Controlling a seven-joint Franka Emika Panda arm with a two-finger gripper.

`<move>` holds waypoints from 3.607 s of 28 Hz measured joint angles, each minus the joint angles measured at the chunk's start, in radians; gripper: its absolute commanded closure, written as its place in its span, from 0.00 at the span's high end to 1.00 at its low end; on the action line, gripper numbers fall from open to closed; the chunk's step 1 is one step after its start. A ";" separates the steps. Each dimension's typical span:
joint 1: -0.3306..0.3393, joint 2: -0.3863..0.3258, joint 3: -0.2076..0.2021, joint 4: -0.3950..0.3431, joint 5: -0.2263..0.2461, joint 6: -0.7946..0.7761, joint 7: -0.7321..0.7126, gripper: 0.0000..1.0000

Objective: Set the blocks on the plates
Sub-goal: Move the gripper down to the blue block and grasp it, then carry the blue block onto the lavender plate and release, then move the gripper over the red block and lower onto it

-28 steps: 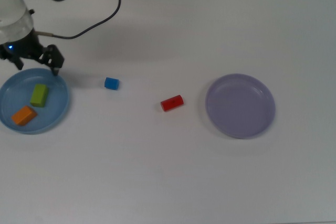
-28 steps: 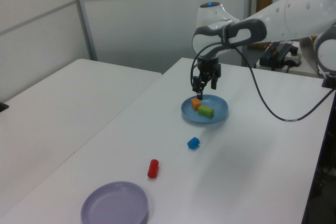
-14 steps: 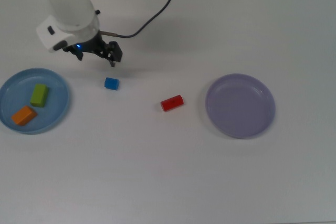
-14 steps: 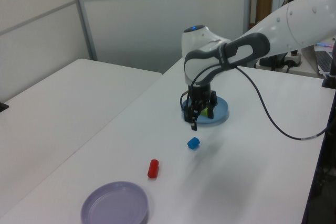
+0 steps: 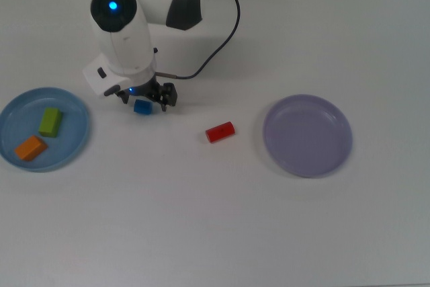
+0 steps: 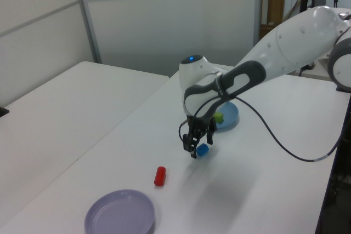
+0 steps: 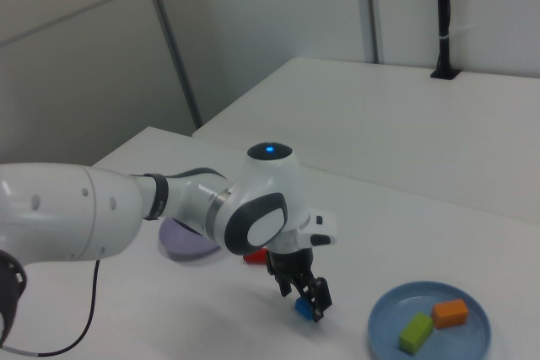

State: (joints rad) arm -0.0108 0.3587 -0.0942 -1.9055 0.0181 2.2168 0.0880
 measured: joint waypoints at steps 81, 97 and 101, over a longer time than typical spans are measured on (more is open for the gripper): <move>0.258 0.068 0.146 0.267 -0.044 0.034 0.111 1.00; 0.134 0.054 0.136 0.251 -0.048 -0.134 -0.417 1.00; 0.132 0.062 0.136 0.235 -0.065 -0.134 -0.439 1.00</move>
State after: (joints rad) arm 0.1215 0.4207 0.0414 -1.6707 -0.0468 2.0830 -0.3505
